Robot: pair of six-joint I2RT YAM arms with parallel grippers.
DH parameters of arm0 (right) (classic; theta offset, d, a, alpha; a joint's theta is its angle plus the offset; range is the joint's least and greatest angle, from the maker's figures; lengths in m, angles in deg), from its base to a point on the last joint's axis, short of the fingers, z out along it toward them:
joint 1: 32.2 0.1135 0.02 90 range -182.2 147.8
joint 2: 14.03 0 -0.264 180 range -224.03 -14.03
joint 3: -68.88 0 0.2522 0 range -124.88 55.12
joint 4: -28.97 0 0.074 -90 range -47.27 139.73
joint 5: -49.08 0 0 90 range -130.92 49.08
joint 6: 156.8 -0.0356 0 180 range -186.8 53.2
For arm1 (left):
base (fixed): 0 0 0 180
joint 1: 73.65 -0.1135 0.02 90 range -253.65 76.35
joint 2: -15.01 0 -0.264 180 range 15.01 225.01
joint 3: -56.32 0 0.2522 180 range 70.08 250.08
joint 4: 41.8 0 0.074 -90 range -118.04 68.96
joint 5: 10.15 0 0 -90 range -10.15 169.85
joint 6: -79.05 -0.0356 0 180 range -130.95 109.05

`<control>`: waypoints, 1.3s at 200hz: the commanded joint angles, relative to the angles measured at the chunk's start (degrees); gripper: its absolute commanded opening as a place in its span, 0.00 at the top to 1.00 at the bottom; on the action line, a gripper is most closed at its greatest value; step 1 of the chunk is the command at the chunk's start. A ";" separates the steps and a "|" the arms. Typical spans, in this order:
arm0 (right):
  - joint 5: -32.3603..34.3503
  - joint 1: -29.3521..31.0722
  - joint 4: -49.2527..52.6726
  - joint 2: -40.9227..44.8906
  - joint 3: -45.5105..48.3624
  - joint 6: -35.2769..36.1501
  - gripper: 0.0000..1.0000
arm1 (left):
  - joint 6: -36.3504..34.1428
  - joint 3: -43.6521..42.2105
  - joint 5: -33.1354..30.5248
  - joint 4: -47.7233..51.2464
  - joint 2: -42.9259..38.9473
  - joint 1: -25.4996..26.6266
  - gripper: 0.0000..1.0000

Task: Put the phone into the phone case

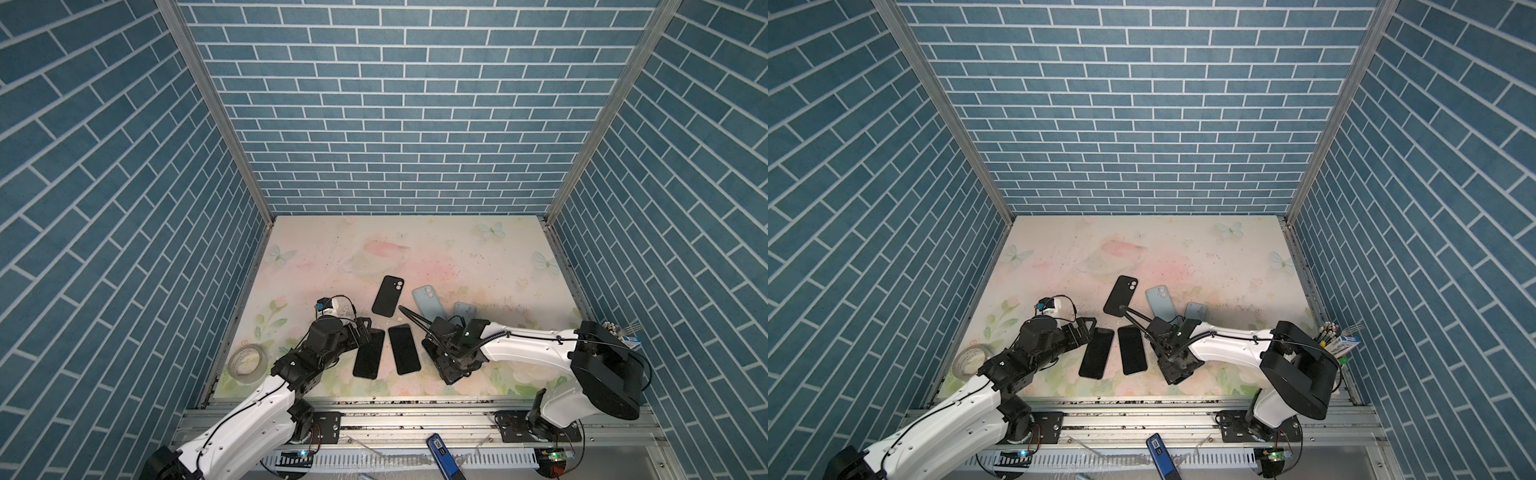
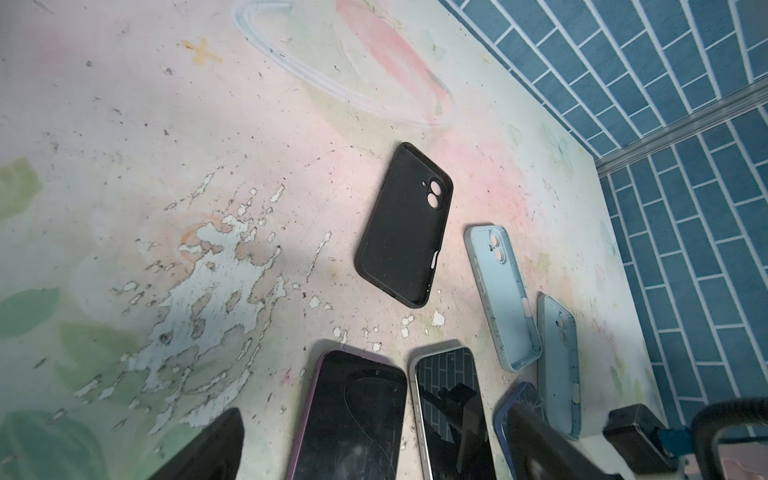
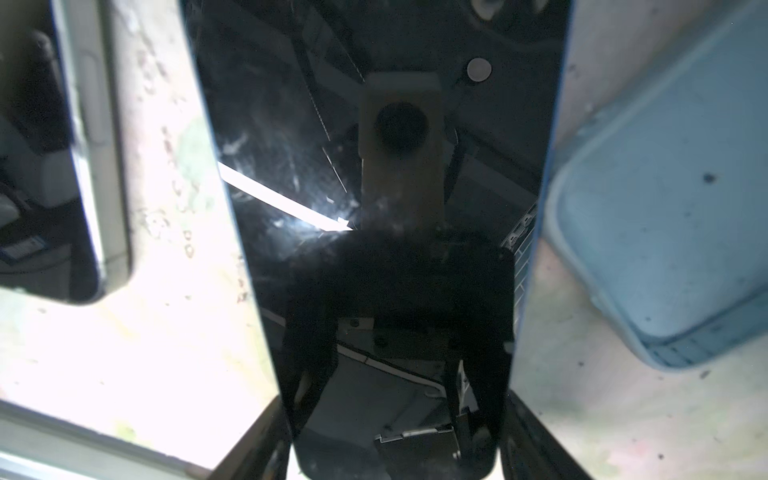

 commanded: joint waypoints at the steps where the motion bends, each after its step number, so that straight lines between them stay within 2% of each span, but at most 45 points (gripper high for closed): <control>1: -0.12 0.54 -3.24 -0.19 4.60 -3.64 0.38 | -1.82 2.09 2.27 -0.85 3.47 -0.50 0.00; 37: -1.16 0.55 0.53 7.98 3.09 -0.68 0.39 | -0.02 6.49 11.57 -4.61 11.35 1.21 0.00; 91: -3.41 0.54 3.13 17.87 1.85 1.03 0.41 | 11.65 11.34 10.76 -10.17 20.99 13.18 0.02; 126: -4.34 0.63 3.12 20.73 1.20 0.38 0.41 | 19.08 12.25 13.40 -21.92 29.25 16.79 0.08; 165: -2.35 0.60 5.06 21.28 -0.16 0.92 0.40 | 20.41 16.11 13.95 -25.73 35.55 20.08 0.15; 194: -2.35 0.57 5.50 21.11 -0.80 1.13 0.40 | 21.59 17.74 14.66 -29.38 39.51 21.93 0.31; 234: -2.13 0.55 5.24 21.10 -1.84 1.14 0.40 | 24.27 16.33 15.70 -36.23 42.69 23.14 0.58; 260: -2.19 0.54 4.64 21.37 -2.12 0.97 0.40 | 25.67 15.44 15.98 -40.18 43.77 23.37 0.68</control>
